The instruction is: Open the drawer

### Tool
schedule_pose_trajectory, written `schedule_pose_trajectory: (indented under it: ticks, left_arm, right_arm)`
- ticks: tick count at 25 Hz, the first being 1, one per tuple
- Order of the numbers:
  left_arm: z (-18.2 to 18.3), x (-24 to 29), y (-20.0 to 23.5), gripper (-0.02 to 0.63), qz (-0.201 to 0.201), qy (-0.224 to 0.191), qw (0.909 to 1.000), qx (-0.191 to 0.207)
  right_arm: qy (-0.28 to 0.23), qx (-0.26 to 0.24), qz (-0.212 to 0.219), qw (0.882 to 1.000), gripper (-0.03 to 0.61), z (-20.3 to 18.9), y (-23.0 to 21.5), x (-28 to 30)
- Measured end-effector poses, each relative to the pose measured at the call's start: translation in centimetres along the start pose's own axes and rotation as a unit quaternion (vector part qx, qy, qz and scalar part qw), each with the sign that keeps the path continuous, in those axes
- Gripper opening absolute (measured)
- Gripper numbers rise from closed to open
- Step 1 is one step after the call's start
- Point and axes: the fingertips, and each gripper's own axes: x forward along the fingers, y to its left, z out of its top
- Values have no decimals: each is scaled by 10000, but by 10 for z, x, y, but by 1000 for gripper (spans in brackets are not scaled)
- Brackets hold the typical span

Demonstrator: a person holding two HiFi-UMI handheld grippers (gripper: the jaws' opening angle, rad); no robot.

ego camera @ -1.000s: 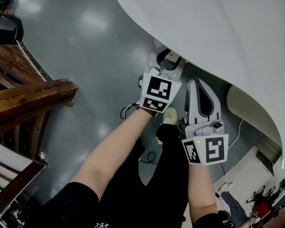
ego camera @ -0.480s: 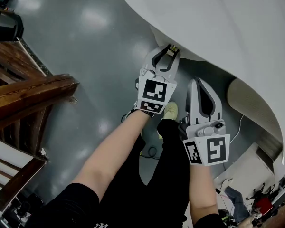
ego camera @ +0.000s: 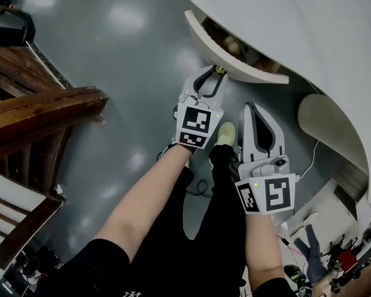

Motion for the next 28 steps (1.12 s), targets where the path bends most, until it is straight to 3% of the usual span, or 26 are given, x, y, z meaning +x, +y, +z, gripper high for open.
schedule_pose_trajectory:
  ticks: [16, 22, 28]
  left_arm:
    - [-33, -60, -3, 108, -22, 550, 9985, 2]
    - [-62, -108, -7, 107, -59, 644, 9979, 45]
    - [-60, -109, -7, 108, -78, 806, 9967, 67]
  right_arm:
    - [184, 80, -67, 9998, 14, 5, 39, -40]
    - [137, 44, -152, 9998, 14, -12, 73, -74]
    - [197, 86, -158, 9996, 14, 0, 67, -72]
